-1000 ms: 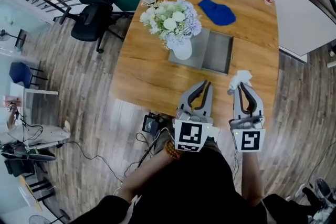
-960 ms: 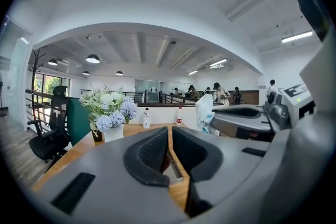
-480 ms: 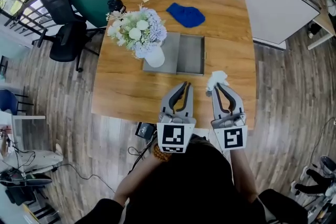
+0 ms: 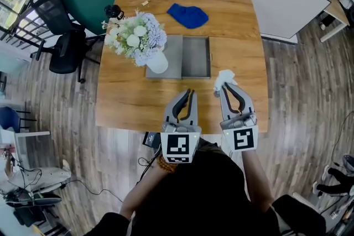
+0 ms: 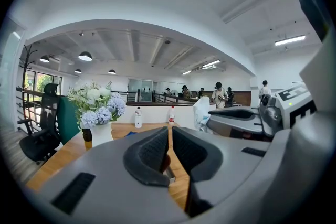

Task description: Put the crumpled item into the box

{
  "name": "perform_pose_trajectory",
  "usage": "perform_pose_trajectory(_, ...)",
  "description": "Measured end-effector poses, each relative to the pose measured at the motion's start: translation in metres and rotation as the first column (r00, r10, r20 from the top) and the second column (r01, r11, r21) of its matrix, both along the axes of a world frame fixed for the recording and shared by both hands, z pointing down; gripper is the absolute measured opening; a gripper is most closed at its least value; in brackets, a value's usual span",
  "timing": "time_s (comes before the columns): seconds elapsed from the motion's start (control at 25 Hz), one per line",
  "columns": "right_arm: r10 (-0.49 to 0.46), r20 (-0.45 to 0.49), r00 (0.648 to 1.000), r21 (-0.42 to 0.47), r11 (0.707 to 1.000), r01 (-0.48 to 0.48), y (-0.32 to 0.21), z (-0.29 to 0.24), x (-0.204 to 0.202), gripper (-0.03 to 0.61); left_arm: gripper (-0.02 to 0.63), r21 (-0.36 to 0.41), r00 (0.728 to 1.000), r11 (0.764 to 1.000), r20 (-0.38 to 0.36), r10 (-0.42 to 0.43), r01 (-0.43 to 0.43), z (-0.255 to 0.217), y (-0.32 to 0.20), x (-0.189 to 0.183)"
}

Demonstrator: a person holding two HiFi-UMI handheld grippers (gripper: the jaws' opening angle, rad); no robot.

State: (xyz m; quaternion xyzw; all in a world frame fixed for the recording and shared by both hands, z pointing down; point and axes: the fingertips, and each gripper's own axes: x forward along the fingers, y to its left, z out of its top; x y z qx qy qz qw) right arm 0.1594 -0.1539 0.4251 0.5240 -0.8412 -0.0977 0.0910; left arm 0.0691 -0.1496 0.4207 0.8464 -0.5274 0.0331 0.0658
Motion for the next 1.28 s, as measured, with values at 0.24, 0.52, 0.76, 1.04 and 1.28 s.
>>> perform_pose_trajectory(0.24, -0.006, -0.019, 1.000, 0.012, 1.000, 0.006, -0.015, 0.000, 0.001, 0.035, 0.043, -0.003, 1.000, 1.000, -0.010, 0.005, -0.005, 0.001, 0.004, 0.001)
perform_pose_trajectory(0.52, -0.036, -0.068, 0.997, 0.030, 0.999, 0.038, -0.038, 0.000, -0.010, 0.035, 0.043, -0.004, 1.000, 1.000, -0.019, -0.017, 0.017, 0.001, 0.006, -0.007)
perform_pose_trajectory(0.76, -0.061, -0.115, 0.991, 0.026, 0.998, 0.065, -0.060, 0.007, -0.020, 0.035, 0.043, -0.016, 0.999, 0.999, -0.026, -0.038, 0.038, 0.005, 0.006, -0.018)
perform_pose_trajectory(1.04, -0.062, -0.138, 0.988, -0.012, 0.998, 0.061, -0.087, 0.027, -0.025, 0.035, 0.043, -0.037, 0.999, 0.998, -0.032, -0.042, 0.041, 0.011, 0.007, -0.030)
perform_pose_trajectory(1.28, -0.088, -0.216, 0.972, -0.070, 0.995, 0.075, -0.106, 0.050, -0.030, 0.035, 0.043, -0.056, 0.998, 0.997, -0.040, -0.048, 0.045, 0.016, 0.007, -0.038)
